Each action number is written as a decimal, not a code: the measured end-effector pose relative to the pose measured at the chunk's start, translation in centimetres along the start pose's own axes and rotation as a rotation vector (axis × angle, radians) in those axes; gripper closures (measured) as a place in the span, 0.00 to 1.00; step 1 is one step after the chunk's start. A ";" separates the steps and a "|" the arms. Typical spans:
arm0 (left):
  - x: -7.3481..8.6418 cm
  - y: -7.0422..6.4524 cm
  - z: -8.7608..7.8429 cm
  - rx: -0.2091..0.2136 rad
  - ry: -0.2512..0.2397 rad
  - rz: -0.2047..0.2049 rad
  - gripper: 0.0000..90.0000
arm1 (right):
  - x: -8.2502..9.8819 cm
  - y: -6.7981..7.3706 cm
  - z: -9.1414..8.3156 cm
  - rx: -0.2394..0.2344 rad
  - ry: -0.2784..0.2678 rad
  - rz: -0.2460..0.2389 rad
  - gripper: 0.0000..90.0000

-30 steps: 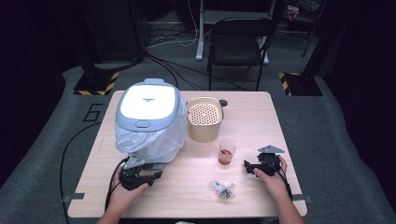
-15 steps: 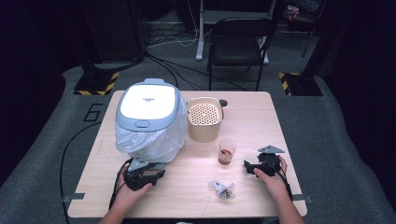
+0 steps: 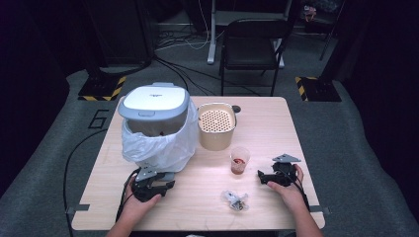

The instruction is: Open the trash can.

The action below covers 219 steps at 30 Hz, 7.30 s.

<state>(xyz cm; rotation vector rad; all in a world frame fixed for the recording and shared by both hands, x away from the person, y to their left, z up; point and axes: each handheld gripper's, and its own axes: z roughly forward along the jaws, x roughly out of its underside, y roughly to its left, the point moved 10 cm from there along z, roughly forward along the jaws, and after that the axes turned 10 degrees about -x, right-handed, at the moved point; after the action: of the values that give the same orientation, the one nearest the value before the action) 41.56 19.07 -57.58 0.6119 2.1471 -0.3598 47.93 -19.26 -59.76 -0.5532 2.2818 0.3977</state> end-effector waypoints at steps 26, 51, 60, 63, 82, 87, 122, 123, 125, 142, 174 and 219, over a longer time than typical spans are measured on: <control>0.4 -0.1 0.4 -0.017 0.005 0.012 0.47 | -0.6 0.7 -2.3 -0.048 -0.032 0.030 0.24; 0.4 0.0 0.4 -0.007 0.006 0.001 0.48 | -0.8 10.7 -6.0 -0.253 -0.042 -0.174 0.34; 0.4 -0.2 0.4 -0.022 0.000 0.009 0.48 | -0.6 12.6 -5.2 -0.284 -0.028 -0.224 0.36; 0.5 -0.1 0.4 -0.017 0.007 0.007 0.48 | -0.4 13.7 -5.2 -0.326 -0.026 -0.250 0.37; 0.4 -0.1 0.4 -0.021 -0.001 0.008 0.48 | 1.9 16.0 -3.6 -0.399 0.062 -0.358 0.40; 0.4 -0.2 0.4 -0.027 -0.003 0.010 0.48 | 2.2 15.9 -3.3 -0.415 0.080 -0.346 0.49; 0.5 -0.2 0.4 -0.033 -0.005 0.015 0.48 | 2.1 15.4 -3.3 -0.439 0.128 -0.335 0.68; 0.5 -0.2 0.4 -0.033 -0.005 0.015 0.48 | 1.9 15.4 -3.3 -0.437 0.118 -0.338 0.68; 0.5 -0.2 0.4 -0.032 -0.004 0.014 0.48 | 1.6 15.6 -3.5 -0.444 0.113 -0.335 0.68; 0.4 -0.1 0.3 -0.016 0.008 0.008 0.48 | -4.5 17.6 -5.4 -0.486 0.021 -0.343 0.69; 0.4 -0.1 0.3 -0.017 0.008 0.008 0.48 | -18.9 22.5 -10.5 -0.525 -0.092 -0.481 0.70; 0.2 0.4 0.5 -0.023 -0.008 0.079 0.49 | -29.8 30.4 -4.5 -0.543 -0.140 -0.503 0.69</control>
<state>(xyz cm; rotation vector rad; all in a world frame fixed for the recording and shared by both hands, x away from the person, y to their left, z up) 41.96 19.22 -58.03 0.6789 2.1094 -0.2939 48.91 12.91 -31.57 -1.2906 1.8018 0.7727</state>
